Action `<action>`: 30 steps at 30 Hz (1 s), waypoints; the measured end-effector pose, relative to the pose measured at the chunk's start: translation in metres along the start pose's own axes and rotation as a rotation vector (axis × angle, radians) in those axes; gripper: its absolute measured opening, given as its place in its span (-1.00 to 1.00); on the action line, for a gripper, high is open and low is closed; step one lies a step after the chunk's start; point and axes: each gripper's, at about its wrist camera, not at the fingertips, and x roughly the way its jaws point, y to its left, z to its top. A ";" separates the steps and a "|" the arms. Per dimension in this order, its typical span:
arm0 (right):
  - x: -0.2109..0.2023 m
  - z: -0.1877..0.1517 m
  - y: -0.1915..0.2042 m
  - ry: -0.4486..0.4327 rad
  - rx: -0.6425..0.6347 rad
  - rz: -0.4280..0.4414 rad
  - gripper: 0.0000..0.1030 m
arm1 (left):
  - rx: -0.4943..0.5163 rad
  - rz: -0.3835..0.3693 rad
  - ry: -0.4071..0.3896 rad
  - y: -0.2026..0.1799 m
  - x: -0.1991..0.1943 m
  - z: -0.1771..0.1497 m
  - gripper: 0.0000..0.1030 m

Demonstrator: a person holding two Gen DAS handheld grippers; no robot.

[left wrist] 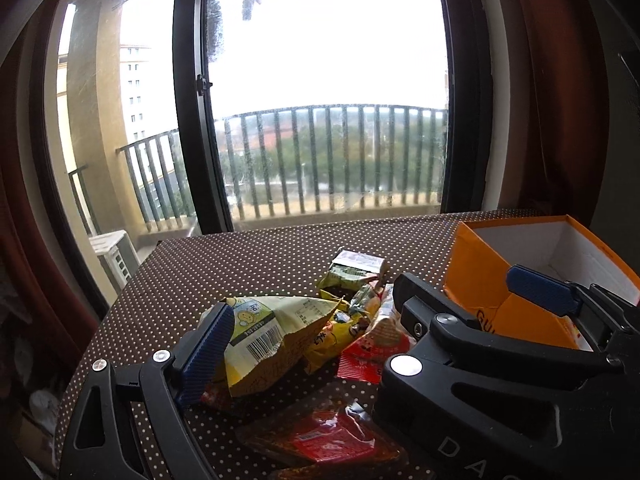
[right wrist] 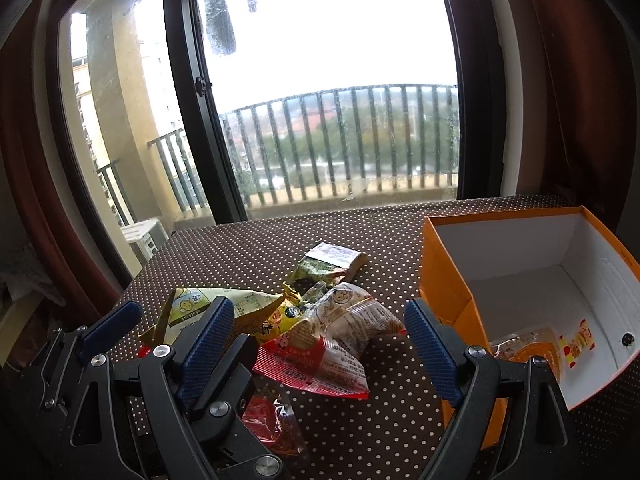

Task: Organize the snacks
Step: 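Move both grippers back over the snack pile, then grasp the red-and-white bread bag with the right gripper while the left grasps the yellow chip bag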

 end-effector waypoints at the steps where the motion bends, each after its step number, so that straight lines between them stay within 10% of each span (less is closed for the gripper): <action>1: 0.004 0.002 0.002 0.005 -0.001 0.005 0.73 | 0.002 0.008 -0.001 0.002 0.002 0.001 0.83; 30: 0.095 0.000 0.027 0.166 -0.009 -0.078 0.73 | -0.085 0.039 0.204 0.050 0.098 -0.010 0.92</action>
